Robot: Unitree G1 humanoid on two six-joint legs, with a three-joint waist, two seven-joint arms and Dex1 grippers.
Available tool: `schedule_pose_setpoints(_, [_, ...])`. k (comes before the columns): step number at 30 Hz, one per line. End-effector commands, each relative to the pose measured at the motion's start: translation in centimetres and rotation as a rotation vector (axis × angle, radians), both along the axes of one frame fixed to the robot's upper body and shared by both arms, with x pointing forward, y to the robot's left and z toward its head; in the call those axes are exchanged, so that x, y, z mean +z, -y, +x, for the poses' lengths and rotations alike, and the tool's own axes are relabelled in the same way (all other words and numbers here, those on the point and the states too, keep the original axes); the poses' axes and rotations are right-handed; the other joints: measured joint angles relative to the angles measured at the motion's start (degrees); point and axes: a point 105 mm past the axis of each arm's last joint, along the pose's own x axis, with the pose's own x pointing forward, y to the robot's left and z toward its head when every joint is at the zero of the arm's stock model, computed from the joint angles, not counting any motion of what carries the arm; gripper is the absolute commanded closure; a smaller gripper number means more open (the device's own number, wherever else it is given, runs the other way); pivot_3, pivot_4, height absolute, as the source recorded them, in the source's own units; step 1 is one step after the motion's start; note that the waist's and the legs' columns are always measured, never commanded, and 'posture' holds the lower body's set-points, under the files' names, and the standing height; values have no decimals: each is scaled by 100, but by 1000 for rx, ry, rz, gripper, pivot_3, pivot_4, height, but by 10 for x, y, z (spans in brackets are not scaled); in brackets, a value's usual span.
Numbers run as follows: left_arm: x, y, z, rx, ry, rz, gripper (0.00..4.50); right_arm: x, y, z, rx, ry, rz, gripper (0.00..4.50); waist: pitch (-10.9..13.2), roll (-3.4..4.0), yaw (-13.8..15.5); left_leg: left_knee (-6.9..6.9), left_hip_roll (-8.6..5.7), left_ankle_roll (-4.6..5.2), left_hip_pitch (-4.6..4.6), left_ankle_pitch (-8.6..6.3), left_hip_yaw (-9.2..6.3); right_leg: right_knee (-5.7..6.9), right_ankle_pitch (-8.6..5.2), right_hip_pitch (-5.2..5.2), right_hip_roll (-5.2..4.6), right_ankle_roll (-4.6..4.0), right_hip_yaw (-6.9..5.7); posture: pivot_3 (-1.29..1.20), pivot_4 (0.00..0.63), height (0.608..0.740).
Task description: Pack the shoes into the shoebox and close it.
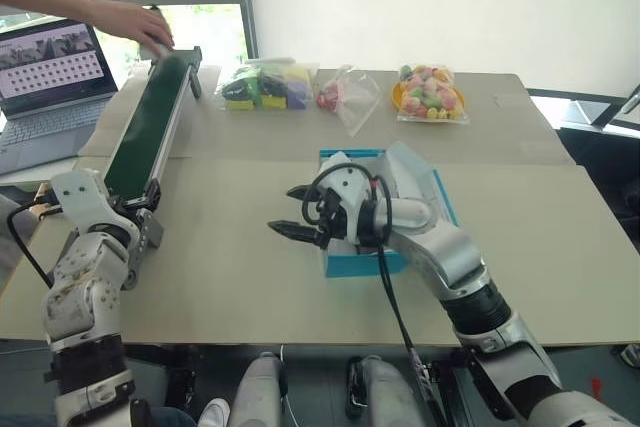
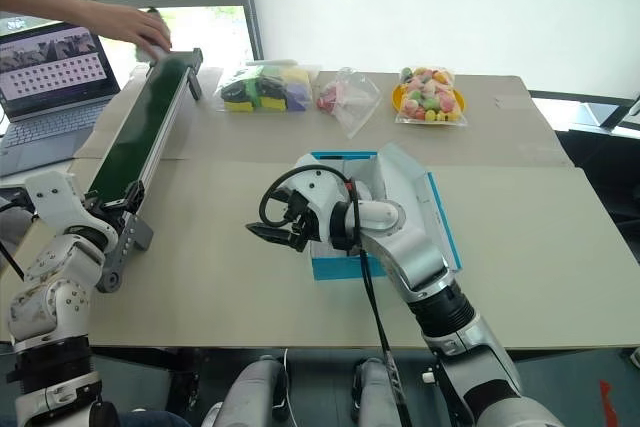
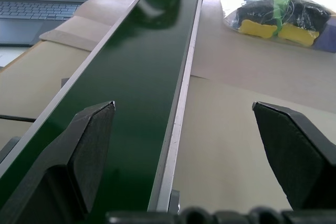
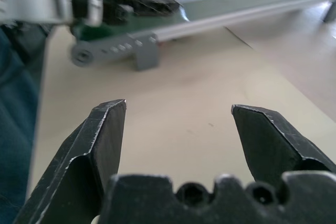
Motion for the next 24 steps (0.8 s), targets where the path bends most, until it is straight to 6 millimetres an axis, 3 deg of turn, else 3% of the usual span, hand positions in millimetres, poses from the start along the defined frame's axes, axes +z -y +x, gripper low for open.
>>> schedule_pose_setpoints(1, [12, -2, -4, 7, 27, 30, 0, 10, -4, 3, -23, 65, 32, 701, 0, 0, 0, 0, 1, -5, 0, -3, 0, 0, 0, 0, 0, 1, 0, 0, 150, 681])
schedule_pose_setpoints(24, [11, 2, 1, 2, 17, 16, 0, 5, -9, 3, -37, 60, 30, 701, 0, 0, 1, 7, 2, -18, 1, -9, -3, 8, 3, 0, 1, 1, -2, 0, 150, 681])
